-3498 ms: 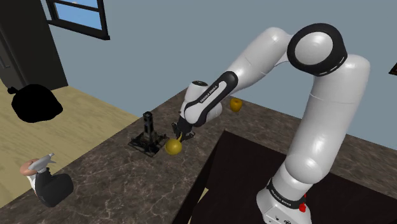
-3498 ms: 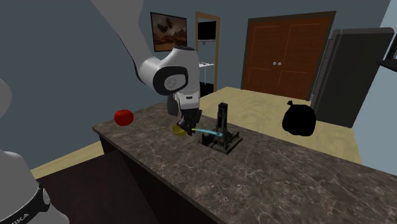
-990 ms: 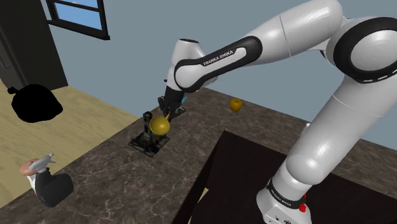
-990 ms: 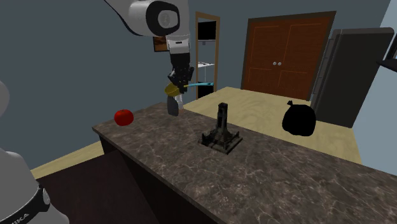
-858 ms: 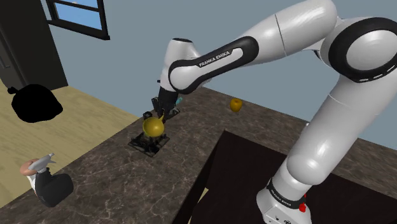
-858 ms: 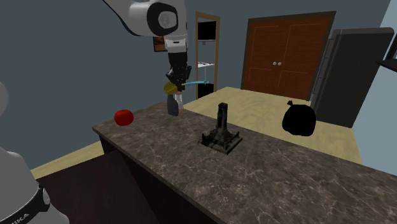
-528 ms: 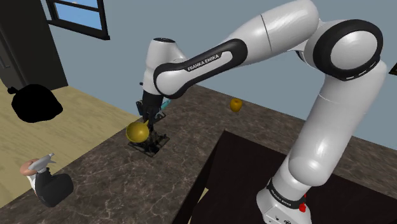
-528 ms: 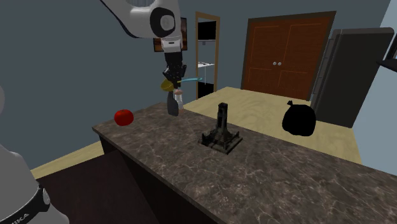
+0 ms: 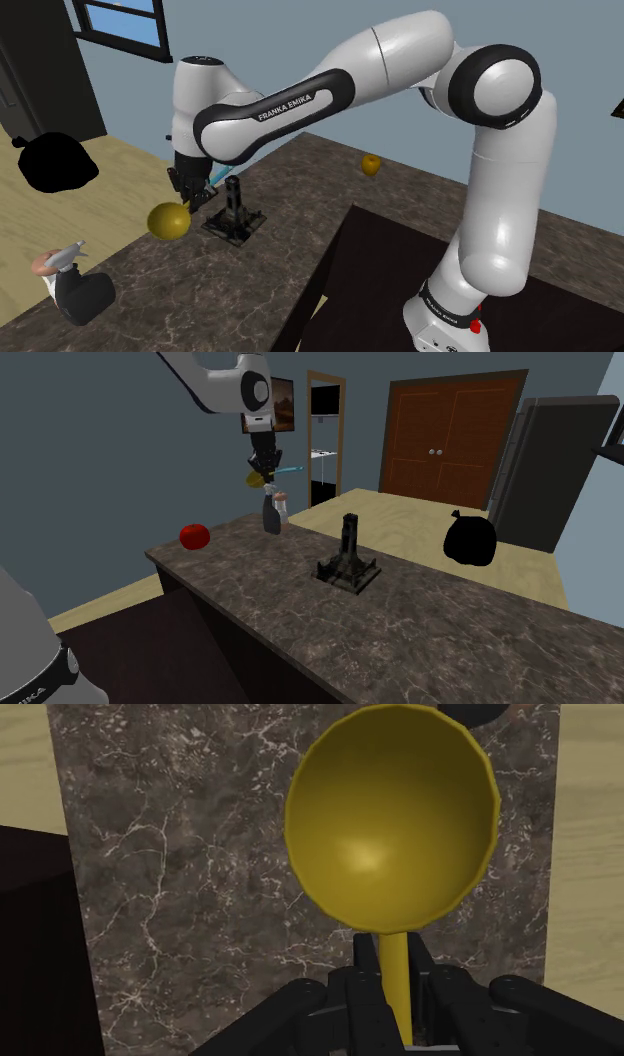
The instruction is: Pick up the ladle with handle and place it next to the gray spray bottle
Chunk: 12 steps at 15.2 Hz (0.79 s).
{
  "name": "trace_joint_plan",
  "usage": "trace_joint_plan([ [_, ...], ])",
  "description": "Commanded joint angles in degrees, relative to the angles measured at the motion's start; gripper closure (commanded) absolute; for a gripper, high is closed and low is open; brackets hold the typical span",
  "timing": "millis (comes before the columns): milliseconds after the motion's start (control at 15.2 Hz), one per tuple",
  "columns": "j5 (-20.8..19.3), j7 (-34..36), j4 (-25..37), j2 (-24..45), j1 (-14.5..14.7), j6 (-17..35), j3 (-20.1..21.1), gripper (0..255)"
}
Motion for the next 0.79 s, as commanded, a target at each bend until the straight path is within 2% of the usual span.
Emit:
trace_joint_plan([
  [0,-2.1,3.1,4.5,3.2,2.6,-1.6,0.0,255],
  [462,-7.6,9.8,24.0,16.1,12.1,-9.0,-1.4,255],
  [726,-8.1,10.1,22.3,17.0,12.1,-6.5,-1.7,255],
])
